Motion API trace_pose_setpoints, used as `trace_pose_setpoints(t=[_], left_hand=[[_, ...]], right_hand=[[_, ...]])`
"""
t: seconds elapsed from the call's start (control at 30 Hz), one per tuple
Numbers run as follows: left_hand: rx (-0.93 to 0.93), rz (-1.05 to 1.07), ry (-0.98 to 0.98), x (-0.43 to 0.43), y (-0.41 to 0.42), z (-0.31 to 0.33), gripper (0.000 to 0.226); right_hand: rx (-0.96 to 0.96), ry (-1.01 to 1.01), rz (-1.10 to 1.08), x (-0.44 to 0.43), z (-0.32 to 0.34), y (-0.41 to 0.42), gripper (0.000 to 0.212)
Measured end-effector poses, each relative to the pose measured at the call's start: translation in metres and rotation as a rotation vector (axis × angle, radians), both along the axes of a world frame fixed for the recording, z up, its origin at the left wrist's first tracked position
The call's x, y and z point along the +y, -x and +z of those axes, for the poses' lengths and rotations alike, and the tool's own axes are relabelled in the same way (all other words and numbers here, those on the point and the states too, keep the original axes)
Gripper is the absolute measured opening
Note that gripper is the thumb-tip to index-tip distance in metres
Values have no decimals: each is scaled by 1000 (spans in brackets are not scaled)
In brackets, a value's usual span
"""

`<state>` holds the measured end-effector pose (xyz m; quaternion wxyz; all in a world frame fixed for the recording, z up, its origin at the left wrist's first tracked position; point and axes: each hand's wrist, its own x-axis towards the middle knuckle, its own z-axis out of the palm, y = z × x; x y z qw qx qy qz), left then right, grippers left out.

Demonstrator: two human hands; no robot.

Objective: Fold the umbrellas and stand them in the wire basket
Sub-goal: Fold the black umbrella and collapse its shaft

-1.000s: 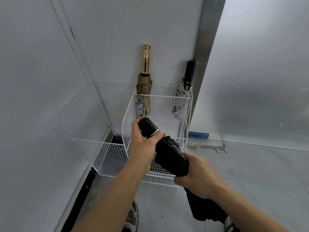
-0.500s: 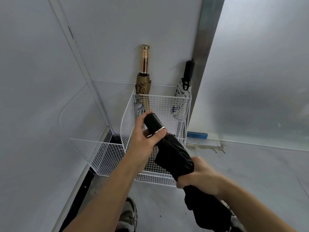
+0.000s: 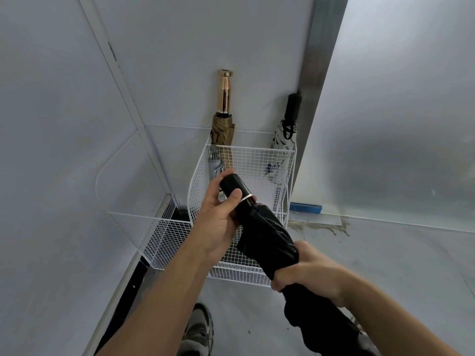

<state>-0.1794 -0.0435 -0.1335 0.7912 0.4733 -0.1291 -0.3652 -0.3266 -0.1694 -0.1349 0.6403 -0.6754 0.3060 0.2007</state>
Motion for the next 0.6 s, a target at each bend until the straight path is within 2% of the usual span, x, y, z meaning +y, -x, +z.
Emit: trace_pose_setpoints(t=[0.1,0.17,0.3,0.4,0.5,0.6], left_hand=[[82,69,23,-6,5,1,44],[53,117,-12,-10,9,1,38],[-55,183,-111,-16,18,-1,37],[-95,187,-158,-16,18,-1,35],[-122,160,-201,-15,15,-1,27],[-184,123,-244,-11,12,-4,27]], right_hand=[[1,-8,5,2,0,-2,65],[4,0,-2,3,0,-2,63],[-50,115,-4,2,-1,0,38],[-77,126,-8,2,-2,-1,30],[-72,99,-25,2,-2,-2,34],[-59,92,-21,2,0,-5,43]])
